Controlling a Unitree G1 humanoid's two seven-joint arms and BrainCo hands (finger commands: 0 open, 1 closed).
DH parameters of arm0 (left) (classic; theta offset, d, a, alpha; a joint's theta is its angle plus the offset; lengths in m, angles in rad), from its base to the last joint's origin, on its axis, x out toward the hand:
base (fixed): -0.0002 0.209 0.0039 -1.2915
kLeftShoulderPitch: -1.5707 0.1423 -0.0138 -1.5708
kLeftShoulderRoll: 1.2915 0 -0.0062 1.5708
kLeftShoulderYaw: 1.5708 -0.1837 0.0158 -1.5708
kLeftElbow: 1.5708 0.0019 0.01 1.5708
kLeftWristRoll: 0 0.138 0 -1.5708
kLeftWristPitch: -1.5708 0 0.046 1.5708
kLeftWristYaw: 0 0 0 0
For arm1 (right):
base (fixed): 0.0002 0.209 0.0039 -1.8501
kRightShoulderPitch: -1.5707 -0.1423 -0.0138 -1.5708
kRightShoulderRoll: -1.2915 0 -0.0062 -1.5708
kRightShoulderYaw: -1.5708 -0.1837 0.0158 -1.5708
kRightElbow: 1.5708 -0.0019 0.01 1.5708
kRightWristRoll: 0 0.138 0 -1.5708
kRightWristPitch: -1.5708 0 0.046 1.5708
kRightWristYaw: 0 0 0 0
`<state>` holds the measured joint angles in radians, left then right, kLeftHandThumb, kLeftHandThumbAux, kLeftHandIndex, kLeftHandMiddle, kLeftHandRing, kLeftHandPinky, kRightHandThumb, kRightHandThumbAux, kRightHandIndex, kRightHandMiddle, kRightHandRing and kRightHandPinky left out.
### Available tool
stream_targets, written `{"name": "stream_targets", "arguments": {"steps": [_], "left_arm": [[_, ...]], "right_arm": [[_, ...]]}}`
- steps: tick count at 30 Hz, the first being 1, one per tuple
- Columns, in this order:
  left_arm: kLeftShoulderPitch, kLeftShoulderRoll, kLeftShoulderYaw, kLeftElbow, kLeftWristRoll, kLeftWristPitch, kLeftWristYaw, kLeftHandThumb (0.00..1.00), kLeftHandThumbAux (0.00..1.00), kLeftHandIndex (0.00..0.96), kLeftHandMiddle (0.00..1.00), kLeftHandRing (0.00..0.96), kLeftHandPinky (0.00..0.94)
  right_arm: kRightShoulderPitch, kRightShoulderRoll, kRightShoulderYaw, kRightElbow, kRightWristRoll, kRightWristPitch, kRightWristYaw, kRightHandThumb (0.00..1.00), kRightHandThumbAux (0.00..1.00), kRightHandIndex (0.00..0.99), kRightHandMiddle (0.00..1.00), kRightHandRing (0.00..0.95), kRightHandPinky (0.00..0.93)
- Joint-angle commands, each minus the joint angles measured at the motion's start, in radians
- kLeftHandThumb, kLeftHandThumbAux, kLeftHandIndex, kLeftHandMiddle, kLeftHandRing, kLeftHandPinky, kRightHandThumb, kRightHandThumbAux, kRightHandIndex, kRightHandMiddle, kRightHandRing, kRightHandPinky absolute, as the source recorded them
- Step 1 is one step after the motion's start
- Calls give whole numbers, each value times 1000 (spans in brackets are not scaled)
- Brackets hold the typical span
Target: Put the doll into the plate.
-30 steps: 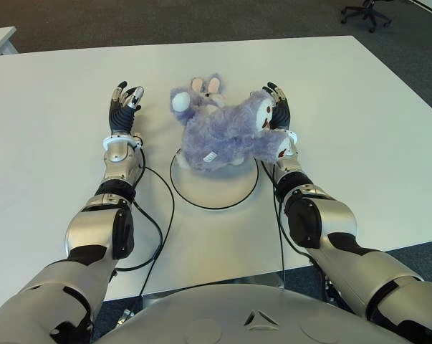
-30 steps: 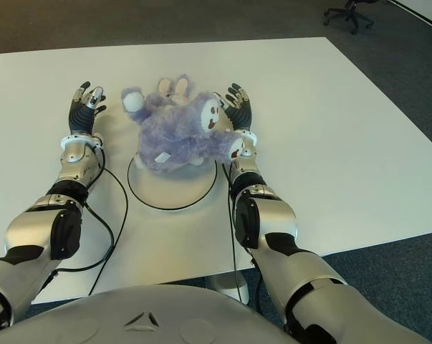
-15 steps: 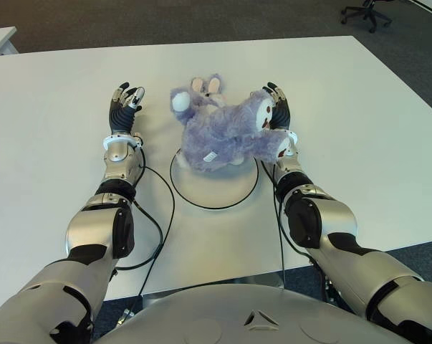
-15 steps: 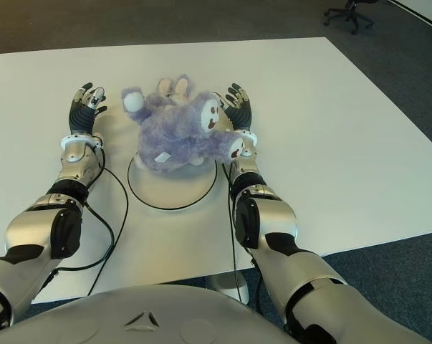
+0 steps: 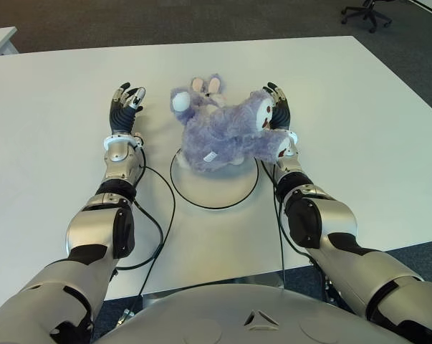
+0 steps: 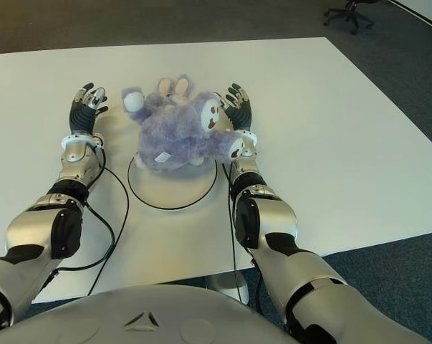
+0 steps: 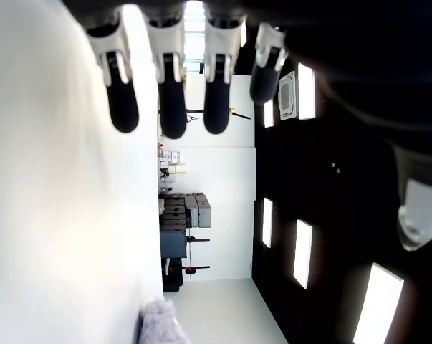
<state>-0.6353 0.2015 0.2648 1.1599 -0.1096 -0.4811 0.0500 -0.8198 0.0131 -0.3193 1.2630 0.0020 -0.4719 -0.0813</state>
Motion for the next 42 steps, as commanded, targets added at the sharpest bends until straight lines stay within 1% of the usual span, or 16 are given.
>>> {"name": "stream_targets", "arguments": {"steps": [1, 9, 17, 21, 25, 33, 42], "left_arm": [[94, -46, 0, 62, -2, 60, 5, 0, 515, 147, 223, 235, 255], [98, -47, 0, 64, -1, 58, 5, 0, 519, 144, 223, 226, 211], [98, -49, 2, 67, -2, 64, 11, 0, 526, 133, 221, 218, 213], [94, -49, 3, 70, -2, 83, 25, 0, 523, 140, 231, 222, 210], [90, -50, 2, 71, -1, 99, 37, 0, 527, 141, 226, 212, 175], [87, -47, 1, 73, 0, 125, 51, 0, 533, 143, 216, 204, 185], [86, -48, 2, 74, 0, 145, 64, 0, 534, 133, 210, 196, 159]], "right_arm": [[143, 18, -9, 79, 14, 62, -1, 66, 744, 140, 166, 152, 147], [145, 17, -7, 80, 13, 65, -3, 64, 751, 138, 167, 154, 157], [144, 17, -6, 79, 12, 66, -7, 94, 764, 151, 175, 157, 158], [143, 16, -7, 79, 14, 64, -6, 100, 764, 154, 177, 160, 162], [143, 16, -9, 79, 15, 63, -5, 98, 764, 153, 176, 156, 141], [141, 16, -10, 79, 17, 64, -4, 91, 760, 138, 164, 149, 144], [141, 16, -10, 79, 17, 65, -2, 97, 769, 145, 177, 161, 153]]}}
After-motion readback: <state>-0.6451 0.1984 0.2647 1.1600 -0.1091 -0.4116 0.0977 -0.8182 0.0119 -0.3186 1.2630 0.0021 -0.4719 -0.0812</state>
